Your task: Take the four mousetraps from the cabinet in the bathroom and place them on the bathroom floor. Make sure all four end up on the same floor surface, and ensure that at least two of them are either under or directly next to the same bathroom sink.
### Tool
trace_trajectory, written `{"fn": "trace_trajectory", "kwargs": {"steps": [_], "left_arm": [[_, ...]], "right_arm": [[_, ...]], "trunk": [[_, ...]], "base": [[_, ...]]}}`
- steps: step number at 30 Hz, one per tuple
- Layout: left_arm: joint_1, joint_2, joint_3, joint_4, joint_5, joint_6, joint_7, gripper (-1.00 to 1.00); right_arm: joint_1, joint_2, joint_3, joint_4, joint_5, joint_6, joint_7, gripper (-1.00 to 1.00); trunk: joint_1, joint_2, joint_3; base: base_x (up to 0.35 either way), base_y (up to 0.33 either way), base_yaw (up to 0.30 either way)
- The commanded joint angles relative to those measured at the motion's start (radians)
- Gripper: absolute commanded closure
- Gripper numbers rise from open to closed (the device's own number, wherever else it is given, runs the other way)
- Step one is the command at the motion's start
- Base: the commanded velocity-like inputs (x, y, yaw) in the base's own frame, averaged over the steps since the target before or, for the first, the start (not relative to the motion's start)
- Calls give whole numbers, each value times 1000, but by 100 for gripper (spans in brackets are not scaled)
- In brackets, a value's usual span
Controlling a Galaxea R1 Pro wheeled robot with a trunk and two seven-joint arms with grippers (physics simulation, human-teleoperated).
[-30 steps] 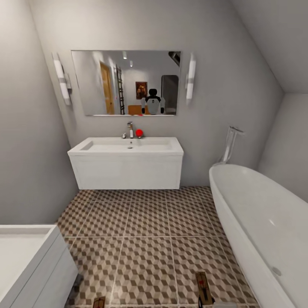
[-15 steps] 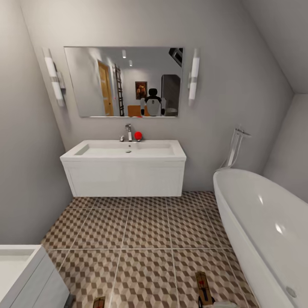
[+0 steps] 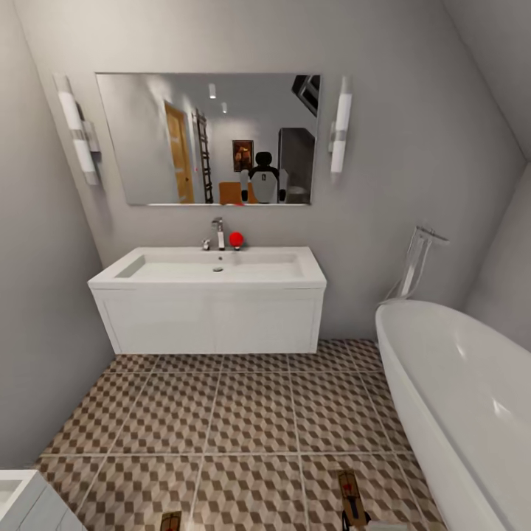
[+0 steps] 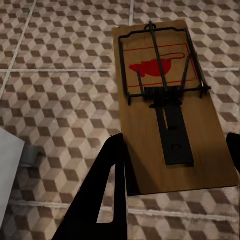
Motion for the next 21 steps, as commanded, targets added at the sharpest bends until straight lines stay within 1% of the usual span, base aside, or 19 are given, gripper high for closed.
{"fn": "trace_trajectory", "kwargs": {"steps": [1,15,21], "left_arm": [[-1,0,-9,1,5,-3,6,100],[-1,0,-9,1,5,-3,6,100],[-1,0,-9,1,5,-4,6,100]], "right_arm": [[-1,0,9,1,-13,-4,1,100],[-1,0,9,0,-13,-4,1,100],[-1,0,9,0,-13,-4,1,100]], "trunk": [[1,0,-1],[1,0,-1],[1,0,-1]], "base": [[330,0,0],[326,0,0],[87,0,0]]}}
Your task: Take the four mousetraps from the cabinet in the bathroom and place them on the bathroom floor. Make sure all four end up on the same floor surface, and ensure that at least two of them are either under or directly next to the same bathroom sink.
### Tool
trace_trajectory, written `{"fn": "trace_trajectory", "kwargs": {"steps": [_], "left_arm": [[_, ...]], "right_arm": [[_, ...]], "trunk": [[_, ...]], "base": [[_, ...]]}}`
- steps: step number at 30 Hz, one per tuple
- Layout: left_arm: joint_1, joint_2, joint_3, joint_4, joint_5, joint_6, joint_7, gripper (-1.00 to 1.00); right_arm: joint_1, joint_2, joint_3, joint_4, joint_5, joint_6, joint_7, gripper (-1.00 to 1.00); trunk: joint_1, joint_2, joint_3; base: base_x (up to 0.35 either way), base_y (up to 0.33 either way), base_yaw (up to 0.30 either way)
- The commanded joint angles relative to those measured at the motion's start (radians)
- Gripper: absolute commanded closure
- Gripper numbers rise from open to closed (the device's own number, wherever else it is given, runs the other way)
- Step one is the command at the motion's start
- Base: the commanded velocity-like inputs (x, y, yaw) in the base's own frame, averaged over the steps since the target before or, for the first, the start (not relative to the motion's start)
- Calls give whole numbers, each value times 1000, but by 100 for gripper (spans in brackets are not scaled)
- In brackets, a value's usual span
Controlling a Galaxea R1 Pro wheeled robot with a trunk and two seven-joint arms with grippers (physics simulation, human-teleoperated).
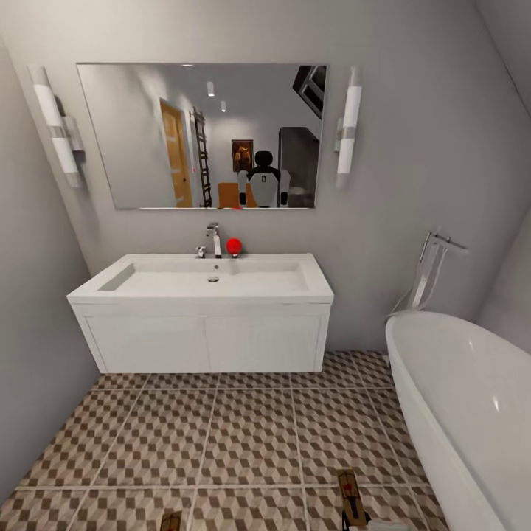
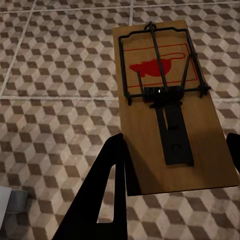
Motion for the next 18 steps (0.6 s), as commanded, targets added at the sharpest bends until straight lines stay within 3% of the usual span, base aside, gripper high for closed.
{"fn": "trace_trajectory", "kwargs": {"steps": [1,18], "left_arm": [[-1,0,-9,1,6,-3,6,100],[-1,0,-10,1,6,-3,6,100]], "right_arm": [[-1,0,9,1,-13,-4,1,100],[-1,0,9,1,-13,-4,1,100]], "trunk": [[0,-1,-1],[0,-1,-1]], "base": [[16,0,0],[2,0,0]]}}
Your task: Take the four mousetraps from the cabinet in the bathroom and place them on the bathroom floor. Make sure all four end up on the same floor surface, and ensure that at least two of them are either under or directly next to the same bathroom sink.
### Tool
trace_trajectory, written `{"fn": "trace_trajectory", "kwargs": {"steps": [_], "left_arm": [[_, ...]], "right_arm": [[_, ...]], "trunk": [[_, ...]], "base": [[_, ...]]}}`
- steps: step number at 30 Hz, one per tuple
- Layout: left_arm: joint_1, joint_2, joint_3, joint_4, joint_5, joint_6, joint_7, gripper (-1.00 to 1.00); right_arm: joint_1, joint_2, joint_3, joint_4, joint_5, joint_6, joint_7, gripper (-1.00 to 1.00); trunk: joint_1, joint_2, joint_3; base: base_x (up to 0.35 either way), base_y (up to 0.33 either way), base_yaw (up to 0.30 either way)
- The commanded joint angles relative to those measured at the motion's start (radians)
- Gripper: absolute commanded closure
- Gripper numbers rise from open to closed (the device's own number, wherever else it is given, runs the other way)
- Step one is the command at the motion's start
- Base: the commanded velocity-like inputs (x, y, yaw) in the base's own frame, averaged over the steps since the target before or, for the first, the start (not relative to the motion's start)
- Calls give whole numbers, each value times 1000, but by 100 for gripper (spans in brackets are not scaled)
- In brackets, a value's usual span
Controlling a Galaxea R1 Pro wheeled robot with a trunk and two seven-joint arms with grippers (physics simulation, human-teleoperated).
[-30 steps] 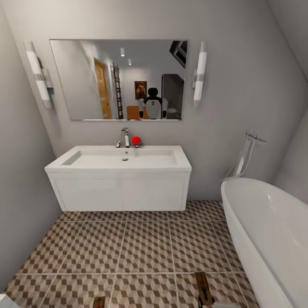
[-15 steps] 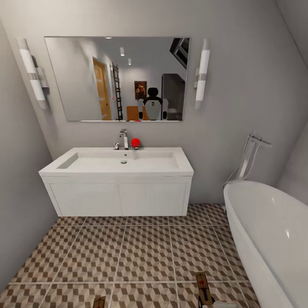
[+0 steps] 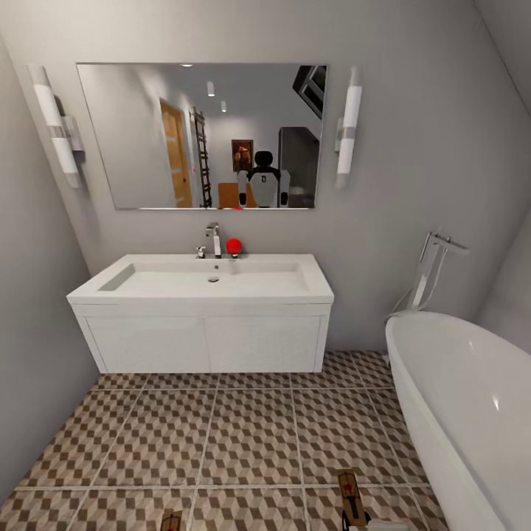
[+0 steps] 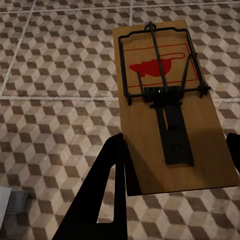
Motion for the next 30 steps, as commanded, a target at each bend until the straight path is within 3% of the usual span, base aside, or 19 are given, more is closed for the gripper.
{"fn": "trace_trajectory", "kwargs": {"steps": [1,27,30], "left_arm": [[-1,0,-8,1,6,-3,6,100],[-1,0,-9,0,6,-7,6,100],[-1,-14,-10,0,5,-8,6,100]], "right_arm": [[-1,0,9,1,-13,-4,1,100],[-1,-5,7,1,-14,-3,-4,100],[-1,-8,6,2,-15,-3,-5,100]], "trunk": [[0,-1,-1],[0,-1,-1],[0,-1,-1]], "base": [[0,0,0],[0,0,0],[0,0,0]]}}
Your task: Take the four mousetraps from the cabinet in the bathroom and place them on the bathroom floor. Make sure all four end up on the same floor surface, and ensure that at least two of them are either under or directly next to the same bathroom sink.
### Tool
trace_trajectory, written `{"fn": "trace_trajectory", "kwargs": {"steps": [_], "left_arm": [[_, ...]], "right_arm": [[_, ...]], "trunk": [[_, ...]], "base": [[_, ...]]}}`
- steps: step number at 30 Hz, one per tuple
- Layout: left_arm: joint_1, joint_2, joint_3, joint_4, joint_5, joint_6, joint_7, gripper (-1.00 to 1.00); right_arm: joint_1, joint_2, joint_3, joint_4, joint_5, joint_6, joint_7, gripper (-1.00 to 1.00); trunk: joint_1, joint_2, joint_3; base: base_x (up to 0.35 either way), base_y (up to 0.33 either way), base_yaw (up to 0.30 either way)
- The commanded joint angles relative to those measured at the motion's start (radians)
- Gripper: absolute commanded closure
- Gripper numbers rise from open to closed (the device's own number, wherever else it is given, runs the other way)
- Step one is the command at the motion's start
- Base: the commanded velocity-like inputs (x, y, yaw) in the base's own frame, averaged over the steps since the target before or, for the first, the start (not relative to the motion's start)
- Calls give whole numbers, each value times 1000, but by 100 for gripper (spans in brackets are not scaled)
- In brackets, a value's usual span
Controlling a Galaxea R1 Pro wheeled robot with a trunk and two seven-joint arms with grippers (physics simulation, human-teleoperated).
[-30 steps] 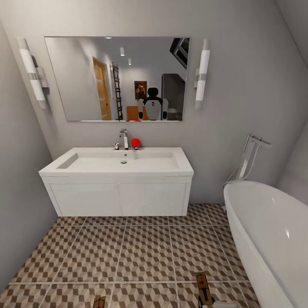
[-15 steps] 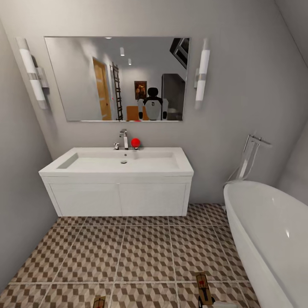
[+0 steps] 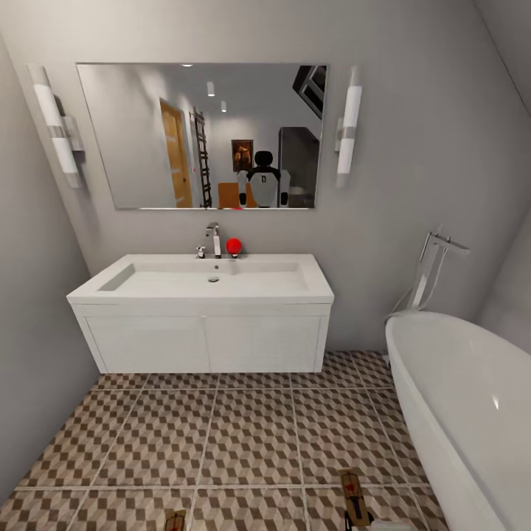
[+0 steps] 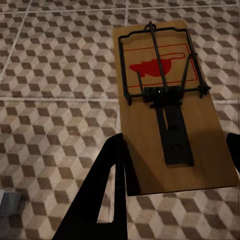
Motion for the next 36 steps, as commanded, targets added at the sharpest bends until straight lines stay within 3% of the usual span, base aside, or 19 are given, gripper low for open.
{"fn": "trace_trajectory", "kwargs": {"steps": [1,18,20,23,26,33,36], "left_arm": [[-1,-4,-8,1,6,-3,6,100],[-1,-10,-1,-20,7,9,12,100],[-2,-10,-1,-64,7,47,14,100],[-2,-7,-1,-189,7,193,14,100],[-2,3,-1,-274,7,288,14,100],[-5,12,1,-380,7,382,13,100],[-9,15,1,-438,6,470,13,100]], "right_arm": [[-1,2,9,1,-13,-6,0,100],[-1,6,9,-2,-12,-1,6,100],[-1,6,8,-4,-11,3,5,100],[-1,8,7,-46,-10,53,2,100],[-1,7,8,-125,-9,133,1,100],[-1,-9,8,-301,-9,279,-1,100],[-1,-13,7,-378,-9,346,-3,100]], "trunk": [[0,-1,-1],[0,-1,-1],[0,-1,-1],[0,-1,-1],[0,-1,-1],[0,-1,-1],[0,-1,-1]], "base": [[0,0,0],[0,0,0],[0,0,0],[0,0,0],[0,0,0],[0,0,0],[0,0,0]]}}
